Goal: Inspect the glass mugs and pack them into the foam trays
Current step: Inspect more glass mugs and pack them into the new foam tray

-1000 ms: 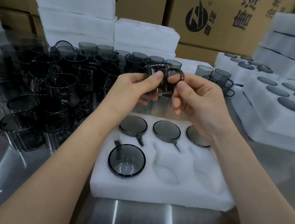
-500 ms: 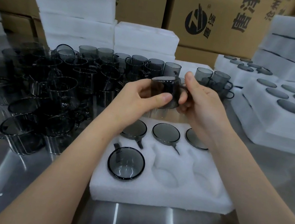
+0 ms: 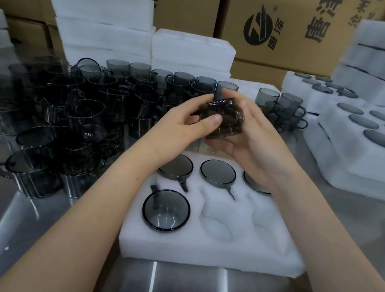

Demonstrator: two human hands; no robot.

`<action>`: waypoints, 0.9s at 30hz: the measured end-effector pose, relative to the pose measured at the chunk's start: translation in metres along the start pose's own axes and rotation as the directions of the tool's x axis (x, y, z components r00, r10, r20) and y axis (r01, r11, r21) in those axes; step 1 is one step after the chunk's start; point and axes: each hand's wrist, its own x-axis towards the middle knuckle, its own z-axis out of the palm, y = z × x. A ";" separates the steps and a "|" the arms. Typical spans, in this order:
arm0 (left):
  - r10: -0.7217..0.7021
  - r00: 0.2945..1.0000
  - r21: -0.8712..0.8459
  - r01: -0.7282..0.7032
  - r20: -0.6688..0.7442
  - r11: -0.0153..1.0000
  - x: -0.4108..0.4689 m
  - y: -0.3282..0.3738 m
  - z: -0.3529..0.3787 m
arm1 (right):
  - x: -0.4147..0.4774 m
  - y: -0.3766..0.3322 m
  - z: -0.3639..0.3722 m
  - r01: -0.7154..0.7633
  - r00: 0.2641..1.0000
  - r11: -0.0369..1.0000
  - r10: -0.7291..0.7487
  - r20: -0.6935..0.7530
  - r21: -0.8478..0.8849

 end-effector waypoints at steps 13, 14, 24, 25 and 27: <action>0.202 0.973 0.203 -0.176 -0.114 0.963 -0.005 0.001 0.010 | 0.001 0.006 0.003 0.201 0.951 0.883 -0.279 -0.131 -0.425; 0.216 0.968 0.198 -0.189 -0.125 0.962 -0.005 0.000 0.009 | 0.001 0.007 0.003 0.193 0.952 0.890 -0.272 -0.140 -0.414; 0.244 0.968 0.063 -0.240 -0.053 0.969 -0.006 -0.008 0.003 | -0.002 0.002 0.000 0.148 0.957 0.967 -0.193 -0.215 -0.207; 0.246 0.968 0.032 -0.245 -0.044 0.969 -0.006 -0.009 0.003 | -0.002 0.002 -0.001 0.152 0.954 0.969 -0.195 -0.227 -0.194; 0.260 0.965 -0.027 -0.261 -0.040 0.965 -0.006 -0.010 0.003 | -0.001 0.003 -0.001 0.160 0.950 0.974 -0.196 -0.242 -0.158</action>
